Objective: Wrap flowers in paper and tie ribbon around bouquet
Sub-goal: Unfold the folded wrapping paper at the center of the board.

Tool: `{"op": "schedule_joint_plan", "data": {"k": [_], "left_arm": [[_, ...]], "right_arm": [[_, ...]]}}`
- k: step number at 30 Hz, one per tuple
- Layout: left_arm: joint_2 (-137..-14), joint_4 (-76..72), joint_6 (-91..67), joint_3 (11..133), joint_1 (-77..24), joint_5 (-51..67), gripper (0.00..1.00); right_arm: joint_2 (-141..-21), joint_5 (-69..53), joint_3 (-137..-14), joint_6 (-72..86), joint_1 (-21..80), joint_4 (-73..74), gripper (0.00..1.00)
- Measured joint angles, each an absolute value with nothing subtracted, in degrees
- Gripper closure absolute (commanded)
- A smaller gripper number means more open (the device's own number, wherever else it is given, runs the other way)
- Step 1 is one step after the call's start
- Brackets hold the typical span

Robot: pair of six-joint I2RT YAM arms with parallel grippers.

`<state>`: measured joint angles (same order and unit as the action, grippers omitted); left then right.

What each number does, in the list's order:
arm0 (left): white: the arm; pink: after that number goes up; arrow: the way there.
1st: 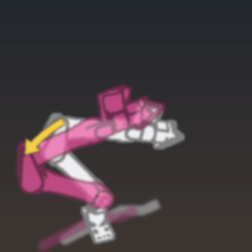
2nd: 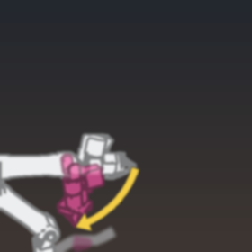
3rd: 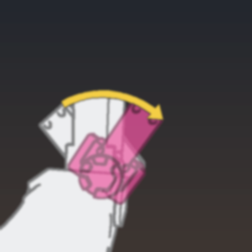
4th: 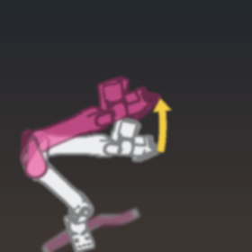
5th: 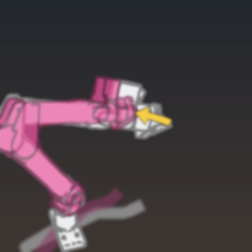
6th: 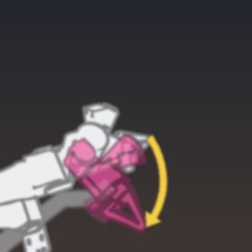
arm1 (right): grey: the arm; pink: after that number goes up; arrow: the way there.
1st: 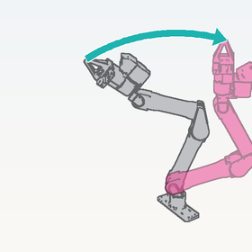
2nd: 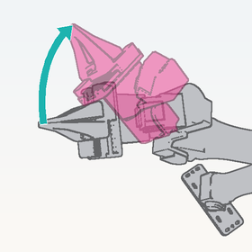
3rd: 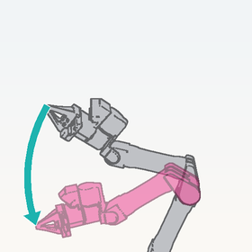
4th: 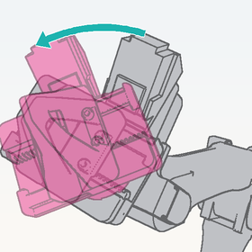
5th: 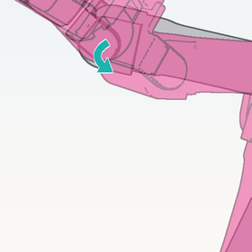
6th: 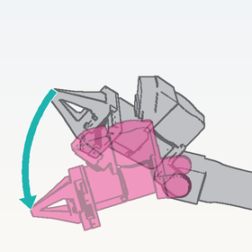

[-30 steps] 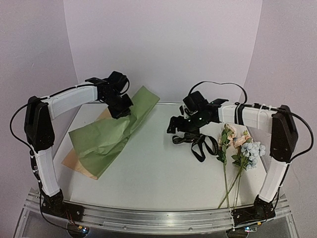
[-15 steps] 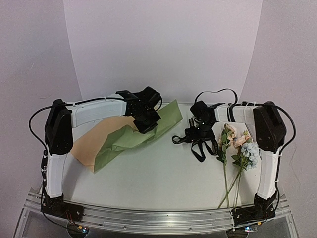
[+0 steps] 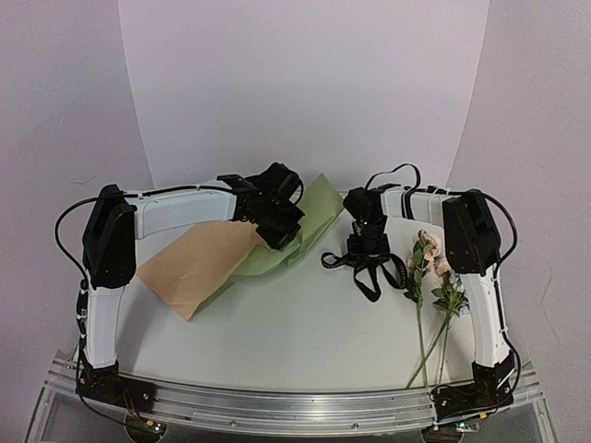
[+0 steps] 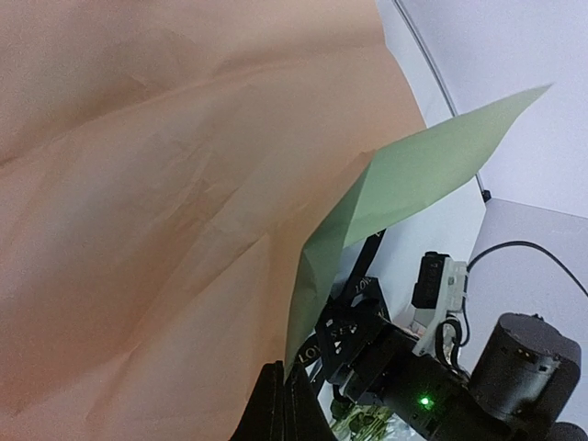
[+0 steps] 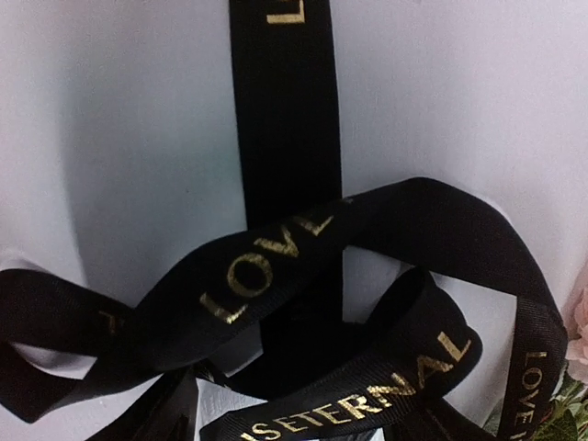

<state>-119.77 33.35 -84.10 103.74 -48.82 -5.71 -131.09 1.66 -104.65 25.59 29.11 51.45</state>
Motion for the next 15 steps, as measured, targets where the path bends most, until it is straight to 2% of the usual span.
{"op": "schedule_joint_plan", "data": {"k": [4,7,9,12,15], "left_arm": [[-119.72,32.58,-84.9,103.24,-48.82,-4.37,1.0],[-119.53,31.19,-85.77,102.29,-48.88,-3.76,0.98],[-119.5,29.91,-86.42,101.58,-49.01,-3.35,0.97],[-119.5,26.99,-87.98,100.1,-49.49,-2.56,0.95],[-120.1,24.91,-88.94,100.26,-50.52,-1.68,0.84]], "right_arm": [[-134.59,0.43,-110.25,27.06,28.5,56.08,0.77],[-135.06,-0.24,-111.22,27.15,27.71,57.94,0.95],[-135.06,-0.96,-111.51,27.26,26.69,59.25,1.0],[-135.06,-0.81,-113.15,26.38,24.33,60.58,1.0],[-135.03,-0.21,-116.84,25.45,20.6,61.04,1.0]]}}
